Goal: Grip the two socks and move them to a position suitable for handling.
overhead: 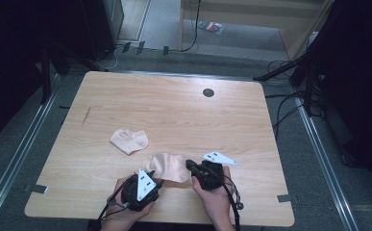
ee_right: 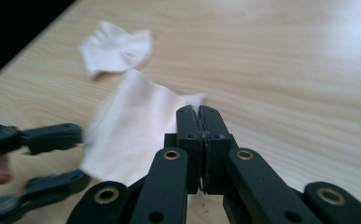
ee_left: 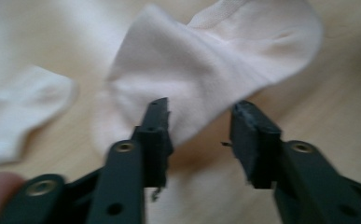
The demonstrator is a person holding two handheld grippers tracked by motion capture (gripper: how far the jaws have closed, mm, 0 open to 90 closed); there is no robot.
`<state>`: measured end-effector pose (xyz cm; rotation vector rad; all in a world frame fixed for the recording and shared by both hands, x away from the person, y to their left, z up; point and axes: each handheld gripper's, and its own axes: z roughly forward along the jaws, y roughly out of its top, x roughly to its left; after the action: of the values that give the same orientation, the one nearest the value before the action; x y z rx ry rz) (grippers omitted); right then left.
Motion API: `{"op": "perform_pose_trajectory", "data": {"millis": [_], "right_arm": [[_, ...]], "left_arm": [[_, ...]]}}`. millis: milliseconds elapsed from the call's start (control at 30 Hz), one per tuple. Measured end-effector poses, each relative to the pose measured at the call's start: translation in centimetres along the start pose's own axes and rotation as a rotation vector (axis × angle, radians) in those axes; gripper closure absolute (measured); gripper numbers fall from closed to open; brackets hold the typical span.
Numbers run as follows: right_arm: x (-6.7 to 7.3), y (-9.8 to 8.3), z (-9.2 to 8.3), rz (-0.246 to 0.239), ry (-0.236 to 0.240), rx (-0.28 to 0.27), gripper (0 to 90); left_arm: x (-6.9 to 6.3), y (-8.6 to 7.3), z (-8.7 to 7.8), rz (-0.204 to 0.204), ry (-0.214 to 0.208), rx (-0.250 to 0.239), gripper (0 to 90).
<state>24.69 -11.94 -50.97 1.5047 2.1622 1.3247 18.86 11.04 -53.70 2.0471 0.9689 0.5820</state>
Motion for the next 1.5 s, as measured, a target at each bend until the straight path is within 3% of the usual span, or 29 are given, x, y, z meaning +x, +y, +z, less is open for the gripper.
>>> {"op": "perform_pose_trajectory", "data": {"millis": [33,67,100,133,167,200,233,300,333,367,400,467,500,567,633,700,800,933,1033,1200,1367,1400,1433,1467,1500], "right_arm": [[0.0,0.0,0.0,0.0,0.0,0.0,89.1],[-0.9,-0.2,0.1,0.012,-0.02,0.027,89.1],[-0.9,-0.2,0.1,0.012,-0.02,0.027,89.1],[-1.5,-0.2,0.0,0.011,-0.021,0.045,89.1],[-1.5,-0.2,0.0,0.011,-0.021,0.045,89.1],[-1.9,-0.2,-0.2,0.005,-0.024,0.056,89.1],[-1.9,-0.2,-0.2,0.005,-0.024,0.056,89.1],[-2.3,-0.4,-0.5,-0.001,-0.013,0.06,88.9],[-2.7,-0.6,-0.8,-0.015,-0.005,0.056,88.9],[-2.8,-0.7,-0.8,-0.015,-0.004,0.057,88.9],[-2.9,-0.8,-0.9,-0.023,-0.002,0.06,88.8],[-3.0,-0.8,-0.8,-0.026,-0.006,0.058,88.8],[-3.1,-0.8,-0.6,-0.022,0.0,0.055,88.6],[-3.1,-0.8,-0.6,-0.025,0.001,0.055,88.6],[-2.9,-0.9,-0.5,-0.034,0.003,0.049,88.6],[-2.7,-1.0,-0.6,-0.034,0.007,0.039,88.6],[-2.7,-0.9,-0.7,-0.033,0.004,0.031,88.6],[-2.5,-0.8,-1.4,-0.013,0.008,0.006,88.8],[-1.3,-1.2,-2.4,-0.044,0.027,-0.007,88.8],[-0.2,-2.7,-2.5,-0.091,0.03,0.024,88.8],[-0.4,-3.4,-1.2,-0.11,0.014,0.071,87.7],[-0.6,-3.4,-1.0,-0.11,0.027,0.084,82.2],[-0.6,-3.4,-1.0,-0.11,0.027,0.084,82.2],[-0.8,-3.5,-0.9,-0.114,0.03,0.084,71.3],[-1.0,-3.5,-0.9,-0.115,0.02,0.06,59.1]], "left_arm": [[0.0,0.0,0.0,0.0,0.0,0.0,44.3],[0.9,0.1,-0.1,-0.079,-0.067,-0.021,39.4],[0.9,0.1,-0.1,-0.079,-0.067,-0.021,36.7],[2.1,0.2,-0.4,-0.156,-0.108,-0.046,34.6],[2.1,0.2,-0.4,-0.156,-0.108,-0.046,34.1],[3.4,0.1,-0.6,-0.198,-0.099,-0.063,34.1],[3.4,0.1,-0.6,-0.198,-0.099,-0.063,34.0],[4.8,-0.1,-0.5,-0.253,-0.048,-0.063,34.5],[5.5,-0.2,-0.3,-0.302,-0.034,-0.063,37.6],[6.8,-0.4,0.2,-0.388,-0.055,-0.054,38.3],[6.8,-0.4,0.2,-0.388,-0.055,-0.054,40.7],[7.4,-0.6,0.9,-0.427,-0.063,-0.031,45.2],[7.2,-0.5,1.5,-0.407,-0.075,-0.009,52.5],[6.9,-0.5,1.9,-0.386,-0.08,0.008,55.9],[6.5,-0.3,2.2,-0.355,-0.066,0.026,66.5],[6.4,-0.2,2.6,-0.308,-0.064,0.053,89.3],[6.4,-0.2,2.4,-0.299,-0.075,0.054,90.0],[6.5,-0.3,0.5,-0.289,-0.074,0.024,90.0],[6.4,-1.3,-1.5,-0.324,-0.069,0.014,90.0],[5.7,-2.6,-2.5,-0.343,-0.066,0.032,90.0],[5.3,-3.4,-2.3,-0.364,-0.03,0.07,90.0],[5.3,-3.4,-2.3,-0.368,-0.021,0.068,86.8],[5.3,-3.4,-2.3,-0.368,-0.021,0.068,76.1],[5.4,-3.3,-2.2,-0.379,-0.016,0.063,76.1],[5.5,-3.3,-2.3,-0.389,-0.011,0.057,66.1]]}}
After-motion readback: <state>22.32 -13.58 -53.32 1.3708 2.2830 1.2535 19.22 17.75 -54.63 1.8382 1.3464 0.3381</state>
